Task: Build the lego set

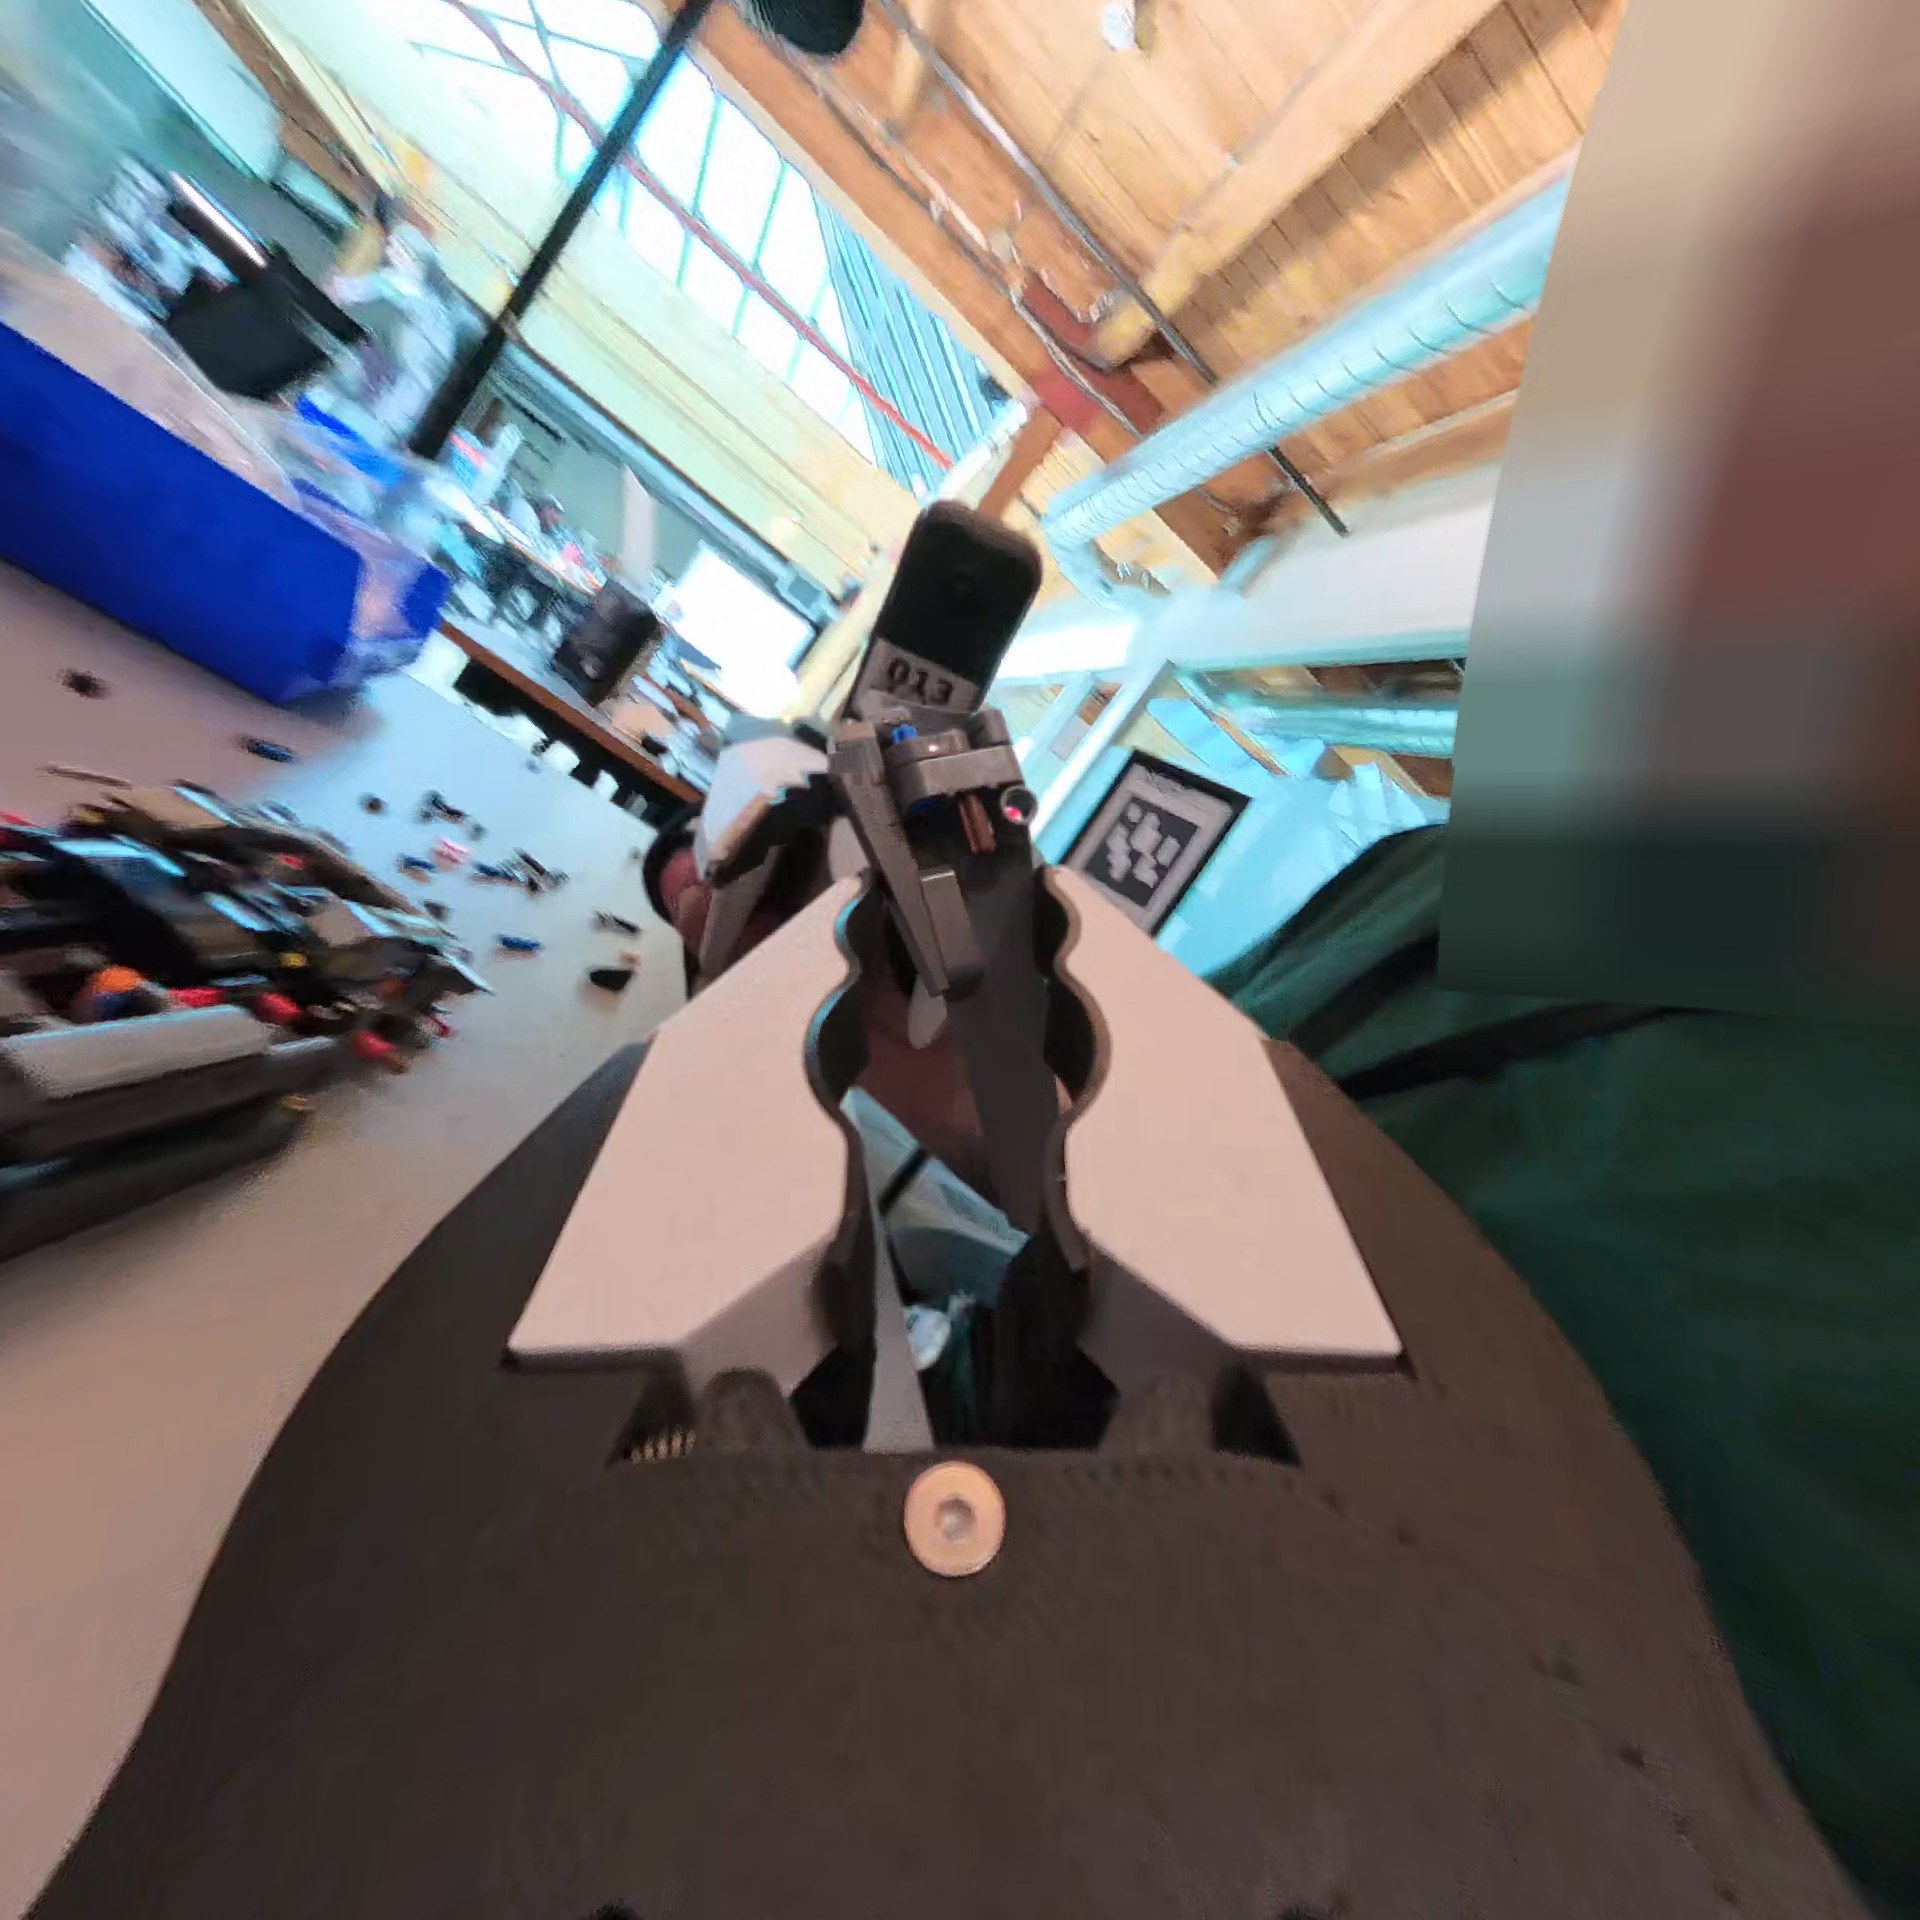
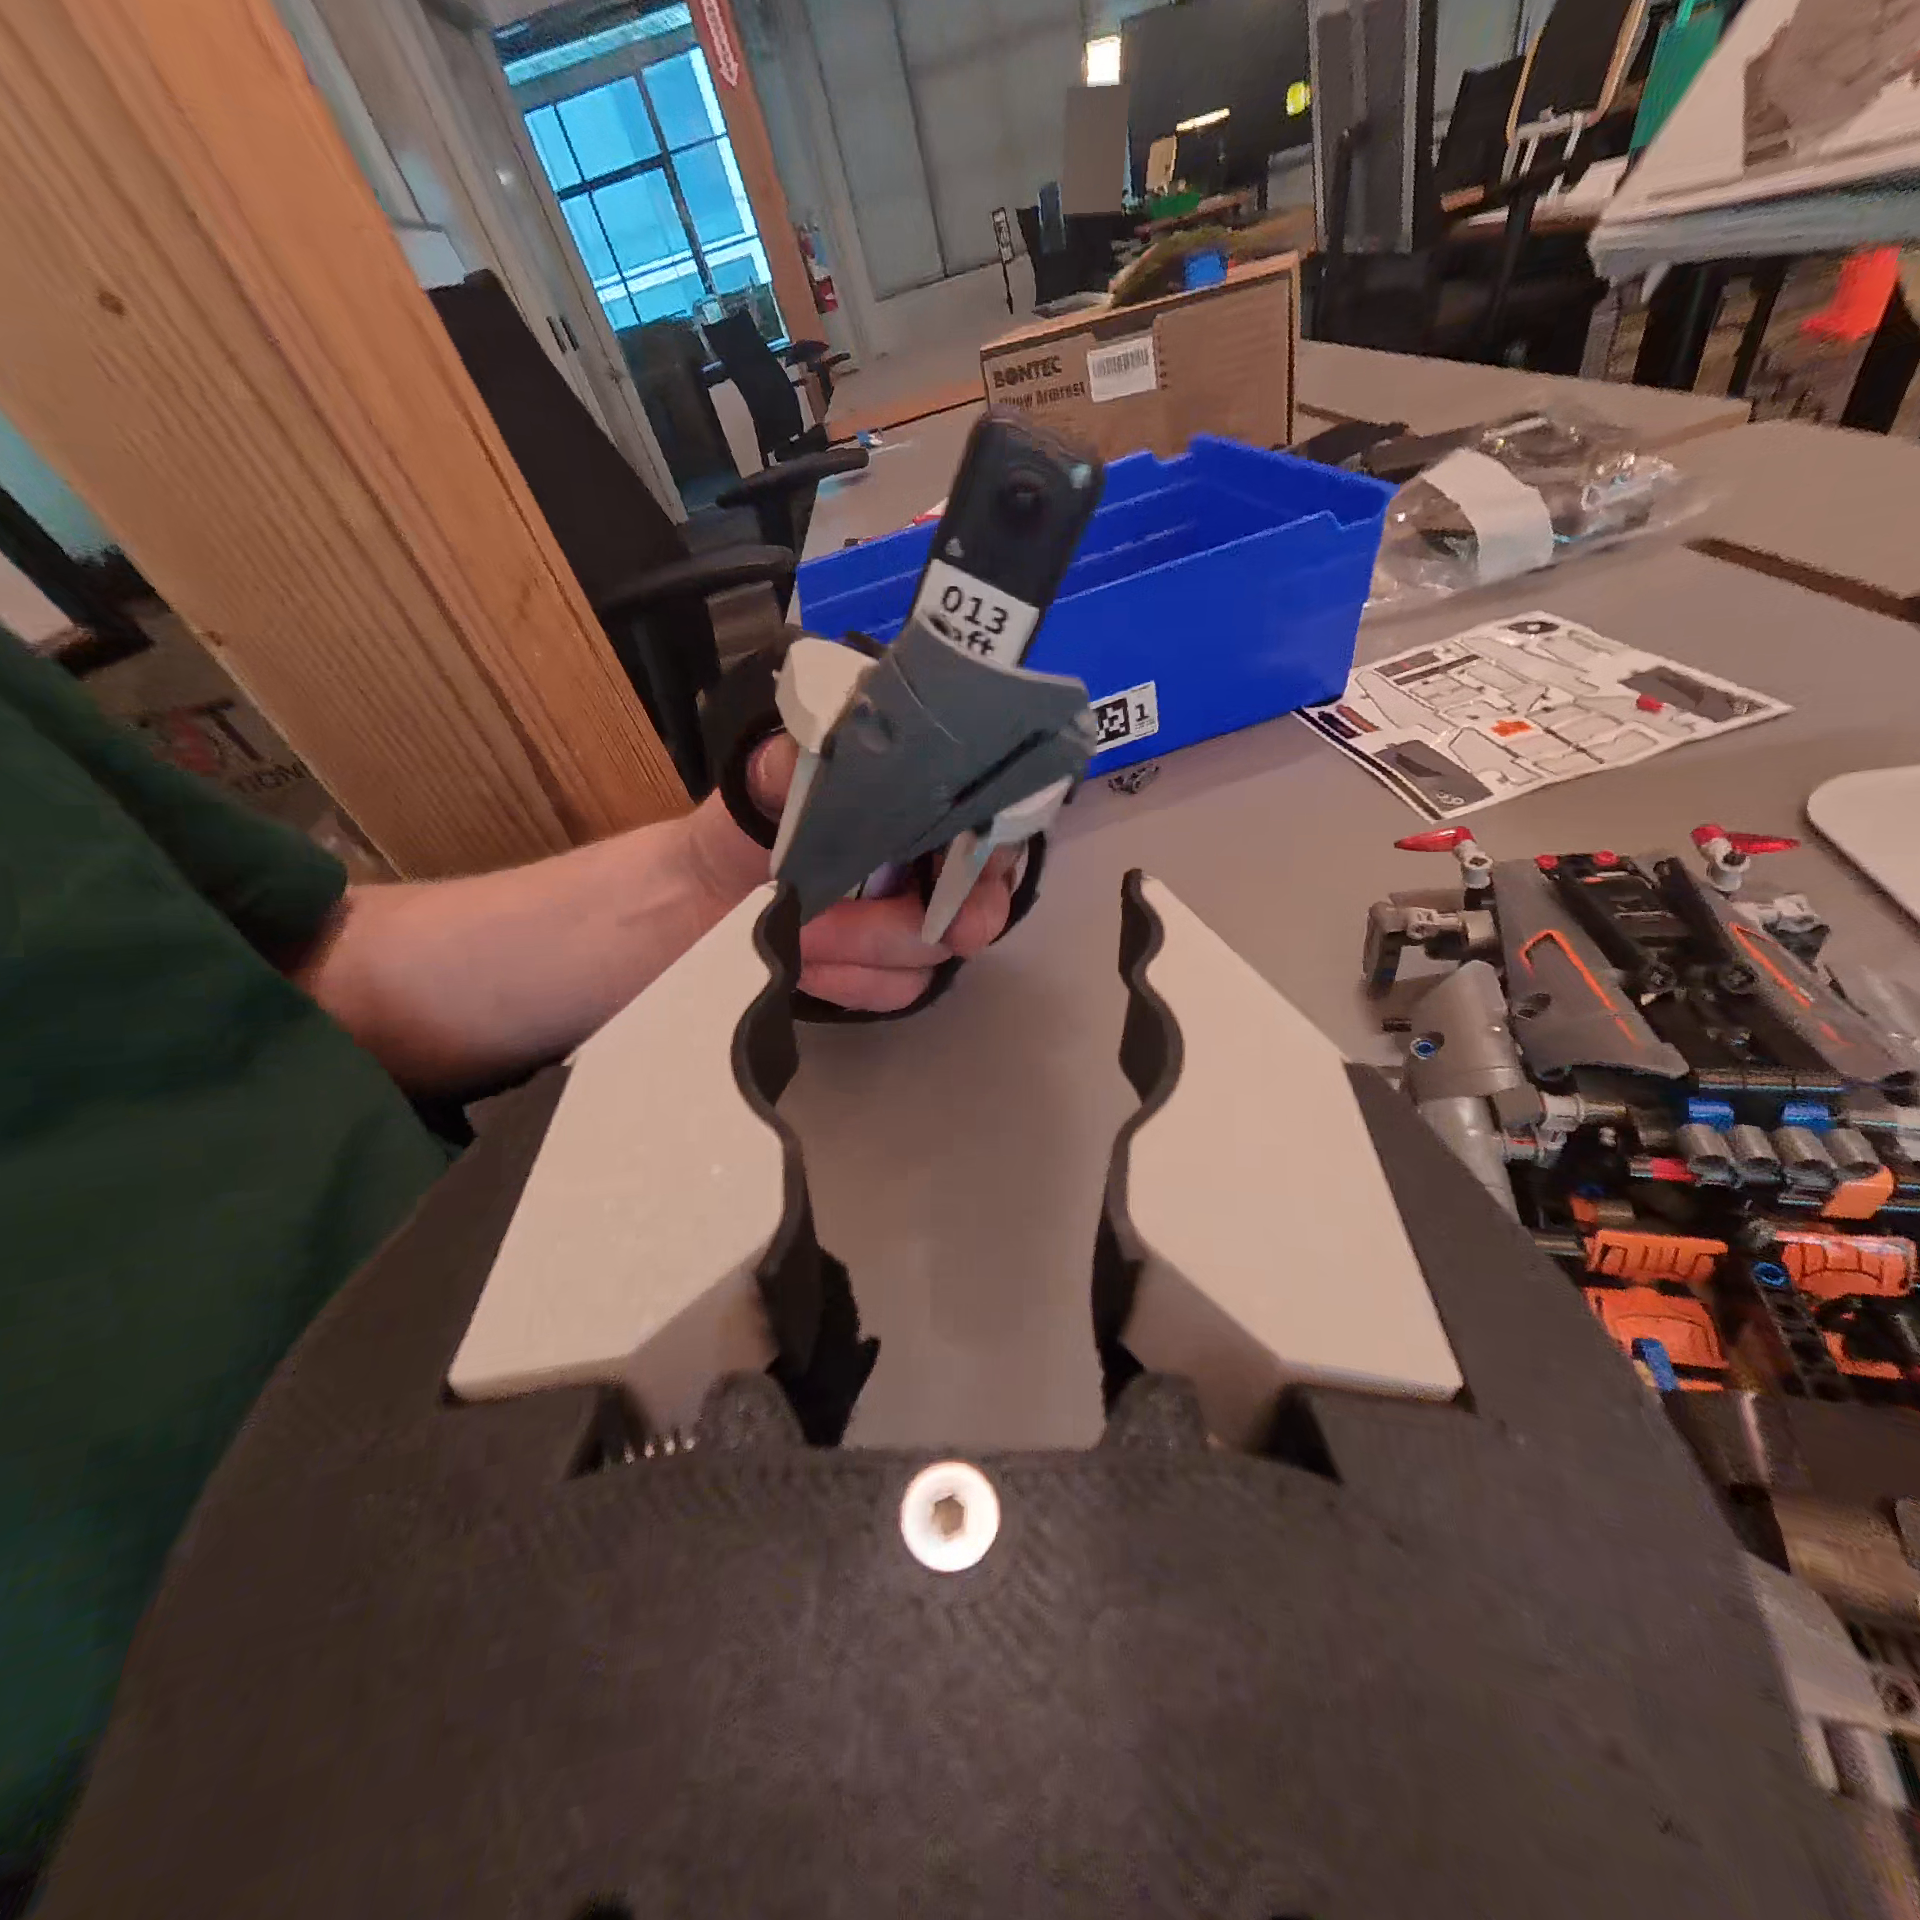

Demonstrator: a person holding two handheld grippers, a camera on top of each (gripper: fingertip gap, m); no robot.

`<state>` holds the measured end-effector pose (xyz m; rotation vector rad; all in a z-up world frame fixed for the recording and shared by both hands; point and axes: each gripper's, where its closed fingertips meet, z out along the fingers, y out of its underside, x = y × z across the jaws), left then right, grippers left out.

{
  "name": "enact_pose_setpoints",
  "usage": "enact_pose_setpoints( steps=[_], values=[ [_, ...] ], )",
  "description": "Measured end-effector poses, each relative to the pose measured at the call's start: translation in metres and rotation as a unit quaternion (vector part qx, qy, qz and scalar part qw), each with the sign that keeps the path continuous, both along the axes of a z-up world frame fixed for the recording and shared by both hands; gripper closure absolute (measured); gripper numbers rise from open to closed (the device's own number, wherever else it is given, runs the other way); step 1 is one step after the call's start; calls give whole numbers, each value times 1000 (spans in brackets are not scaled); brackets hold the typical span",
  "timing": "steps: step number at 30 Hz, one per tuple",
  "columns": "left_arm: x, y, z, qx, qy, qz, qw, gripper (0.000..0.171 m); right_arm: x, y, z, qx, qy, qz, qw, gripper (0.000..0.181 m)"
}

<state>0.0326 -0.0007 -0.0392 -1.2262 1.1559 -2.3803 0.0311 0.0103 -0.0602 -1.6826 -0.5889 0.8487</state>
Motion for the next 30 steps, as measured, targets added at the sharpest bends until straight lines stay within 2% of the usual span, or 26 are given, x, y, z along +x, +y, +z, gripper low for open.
enact_pose_setpoints(
  steps=[2, 6, 11, 13, 16, 23, 28, 30],
  values=[
    [6, -24, -4, 5, 5, -50, 999, 145, -1, -16, 0, 30, -14, -7, 999, 124],
    [21, -55, -10, -42, -8, -119, 992, 145, 1, -46, 1, 45, 25, -12, 999, 130],
    [33, -74, -23, -81, 13, -186, 979, 144, 17, -63, -6, 5, 113, -9, 994, 141],
    [39, -73, -24, -74, 18, -181, 981, 145, 22, -64, -5, -8, 157, -7, 987, 145],
    [43, -67, -25, -85, 22, -175, 981, 145, 28, -59, -6, -11, 179, -13, 984, 146],
    [45, -54, -25, -56, 28, -125, 990, 146, 31, -49, -5, -23, 149, -1, 988, 150],
    [42, -44, -19, -98, 21, -130, 986, 146, 31, -38, -1, -28, 168, 17, 985, 153],
    [44, -35, -20, -116, 26, -116, 986, 144, 33, -36, 2, 1, 156, 10, 988, 165]
  ],
)
